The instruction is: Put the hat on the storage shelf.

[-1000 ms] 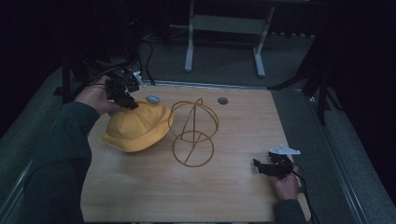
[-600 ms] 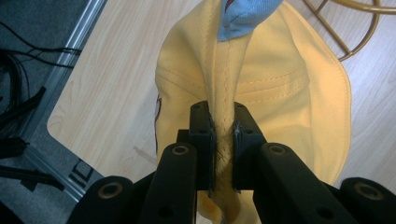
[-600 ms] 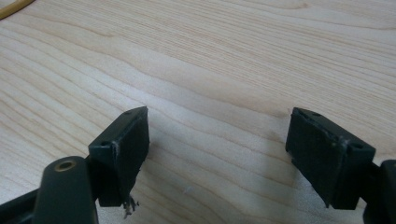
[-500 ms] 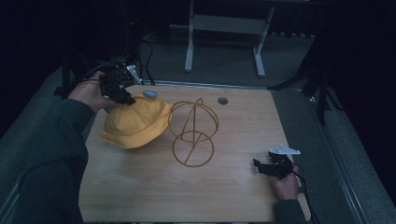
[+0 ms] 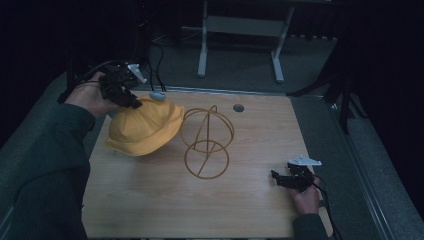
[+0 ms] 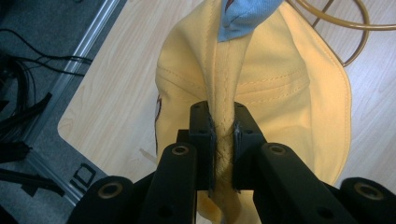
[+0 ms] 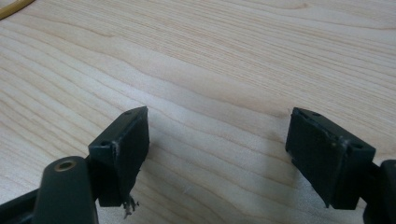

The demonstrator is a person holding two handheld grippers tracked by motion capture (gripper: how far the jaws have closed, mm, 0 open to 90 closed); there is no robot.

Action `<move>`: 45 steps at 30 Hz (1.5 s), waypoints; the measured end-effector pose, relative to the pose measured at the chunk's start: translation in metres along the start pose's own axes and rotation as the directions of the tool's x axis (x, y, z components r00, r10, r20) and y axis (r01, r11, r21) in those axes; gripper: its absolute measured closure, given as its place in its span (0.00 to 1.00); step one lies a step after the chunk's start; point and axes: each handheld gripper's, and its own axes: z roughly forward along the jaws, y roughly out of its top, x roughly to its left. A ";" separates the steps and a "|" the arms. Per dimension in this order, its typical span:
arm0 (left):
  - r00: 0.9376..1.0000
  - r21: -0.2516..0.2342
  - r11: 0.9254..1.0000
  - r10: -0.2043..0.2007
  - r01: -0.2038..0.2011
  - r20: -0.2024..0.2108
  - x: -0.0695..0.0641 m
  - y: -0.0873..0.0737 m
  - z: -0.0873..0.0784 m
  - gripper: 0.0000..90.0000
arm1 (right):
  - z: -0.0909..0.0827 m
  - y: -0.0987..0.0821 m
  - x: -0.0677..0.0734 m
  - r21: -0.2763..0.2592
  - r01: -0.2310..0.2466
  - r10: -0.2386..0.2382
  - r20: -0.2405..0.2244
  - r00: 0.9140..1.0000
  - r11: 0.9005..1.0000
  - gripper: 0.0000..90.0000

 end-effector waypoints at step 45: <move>1.000 -0.126 0.992 -0.013 0.016 0.024 0.004 -0.003 -0.034 0.91 | 0.000 0.000 0.000 0.001 0.001 -0.001 0.000 1.000 1.000 0.24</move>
